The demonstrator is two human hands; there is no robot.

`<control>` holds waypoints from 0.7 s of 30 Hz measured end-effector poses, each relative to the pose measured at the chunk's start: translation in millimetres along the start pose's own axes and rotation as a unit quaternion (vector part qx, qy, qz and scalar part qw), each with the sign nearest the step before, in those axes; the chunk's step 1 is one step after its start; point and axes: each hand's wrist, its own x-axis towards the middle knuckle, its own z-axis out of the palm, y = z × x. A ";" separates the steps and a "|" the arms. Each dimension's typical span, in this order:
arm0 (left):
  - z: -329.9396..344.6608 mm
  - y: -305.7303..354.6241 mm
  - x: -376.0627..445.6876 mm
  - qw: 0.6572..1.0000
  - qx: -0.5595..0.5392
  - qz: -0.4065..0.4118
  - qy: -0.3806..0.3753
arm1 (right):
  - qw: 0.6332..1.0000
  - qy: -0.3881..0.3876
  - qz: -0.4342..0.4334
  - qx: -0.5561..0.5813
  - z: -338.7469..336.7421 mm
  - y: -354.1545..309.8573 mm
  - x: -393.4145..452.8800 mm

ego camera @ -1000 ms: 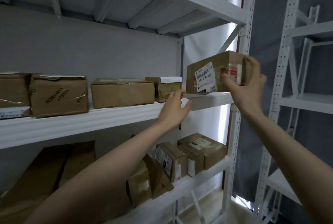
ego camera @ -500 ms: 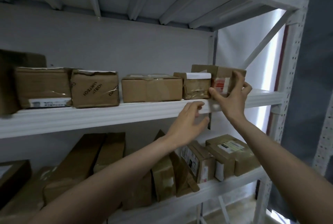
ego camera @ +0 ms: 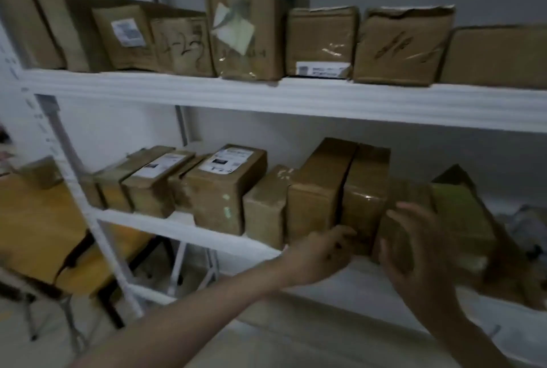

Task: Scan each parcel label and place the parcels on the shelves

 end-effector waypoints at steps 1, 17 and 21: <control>-10.9 -19.6 -15.2 1.000 0.008 -0.027 0.001 | 0.999 -0.035 0.006 0.025 15.8 -9.6 -7.8; -157.2 -203.2 -328.0 0.976 0.017 -0.215 0.002 | 0.953 -0.252 0.106 0.133 226.2 -242.8 -69.1; -189.6 -245.0 -408.9 0.968 0.046 -0.248 -0.017 | 0.947 -0.264 0.116 0.140 288.8 -320.1 -84.5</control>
